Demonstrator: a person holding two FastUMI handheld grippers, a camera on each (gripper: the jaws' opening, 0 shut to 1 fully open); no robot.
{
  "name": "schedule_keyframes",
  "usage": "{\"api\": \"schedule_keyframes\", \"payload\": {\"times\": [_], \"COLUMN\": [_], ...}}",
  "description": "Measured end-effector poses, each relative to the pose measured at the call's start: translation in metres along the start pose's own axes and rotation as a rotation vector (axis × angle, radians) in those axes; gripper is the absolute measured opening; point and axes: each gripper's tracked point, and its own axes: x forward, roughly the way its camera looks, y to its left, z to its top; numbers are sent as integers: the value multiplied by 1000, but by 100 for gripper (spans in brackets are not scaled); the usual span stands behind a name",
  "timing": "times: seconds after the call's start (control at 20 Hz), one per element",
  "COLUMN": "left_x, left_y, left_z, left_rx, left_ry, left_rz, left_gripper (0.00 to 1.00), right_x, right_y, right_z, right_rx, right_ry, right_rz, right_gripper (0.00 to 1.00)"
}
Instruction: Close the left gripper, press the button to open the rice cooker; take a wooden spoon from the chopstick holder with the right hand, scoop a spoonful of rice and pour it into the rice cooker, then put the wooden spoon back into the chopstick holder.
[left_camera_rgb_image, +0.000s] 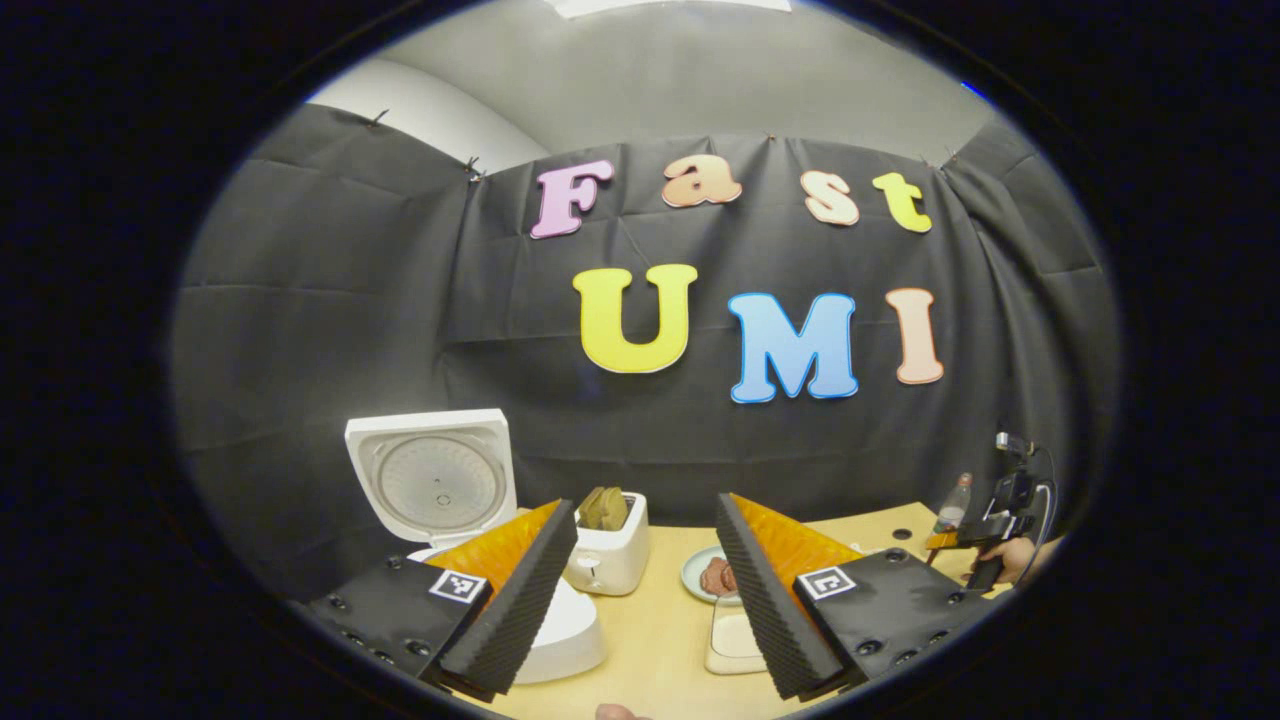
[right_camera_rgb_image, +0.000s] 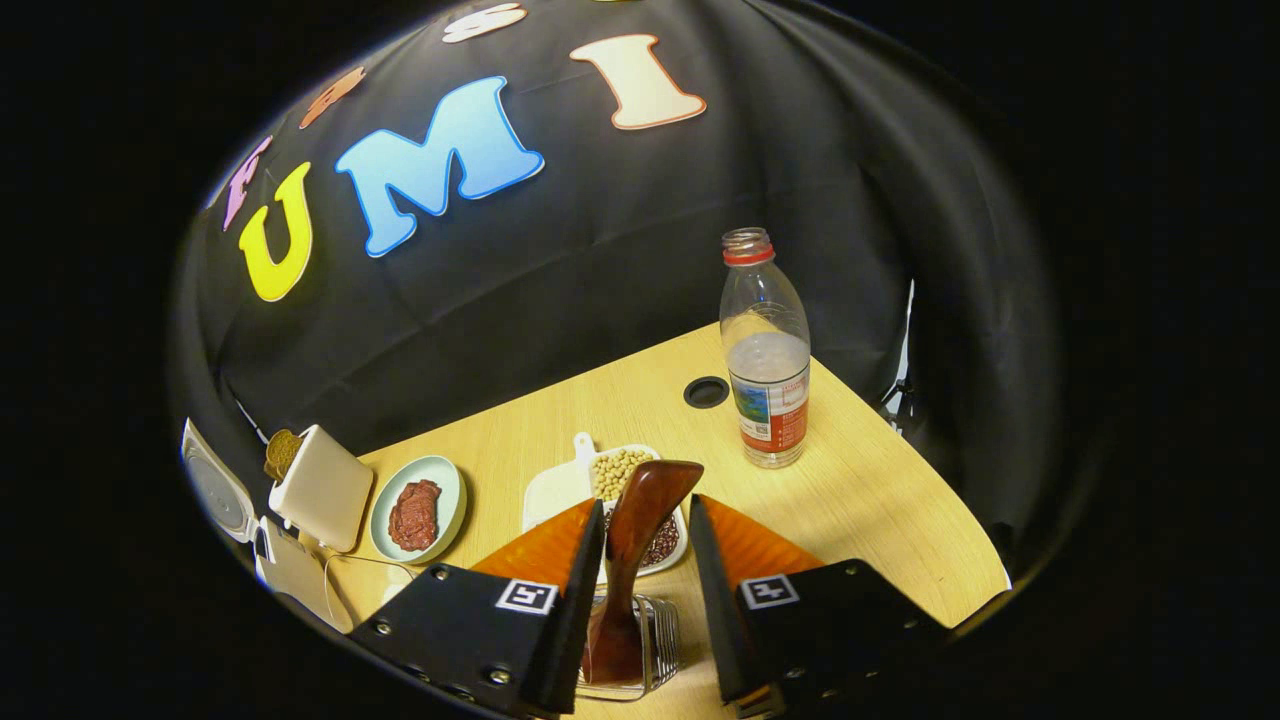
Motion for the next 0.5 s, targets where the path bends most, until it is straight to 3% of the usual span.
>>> {"api": "schedule_keyframes", "payload": {"times": [0.1,0.2,0.25,0.35,0.5], "left_x": [-1,-3,-5,-7,-11], "left_y": [0,0,0,0,-1], "left_z": [0,-4,-5,-6,-2], "left_rx": [4,11,11,8,3], "left_ry": [-1,7,11,10,-1], "left_rz": [1,5,6,7,4], "left_gripper": [97,97,97,97,97], "right_x": [2,1,0,-3,-16], "right_y": [6,13,18,28,38], "right_z": [3,7,7,4,13], "right_rx": [7,45,52,39,21], "right_ry": [6,24,25,29,-5], "right_rz": [25,66,80,115,121], "right_gripper": [49,30,30,14,7]}}
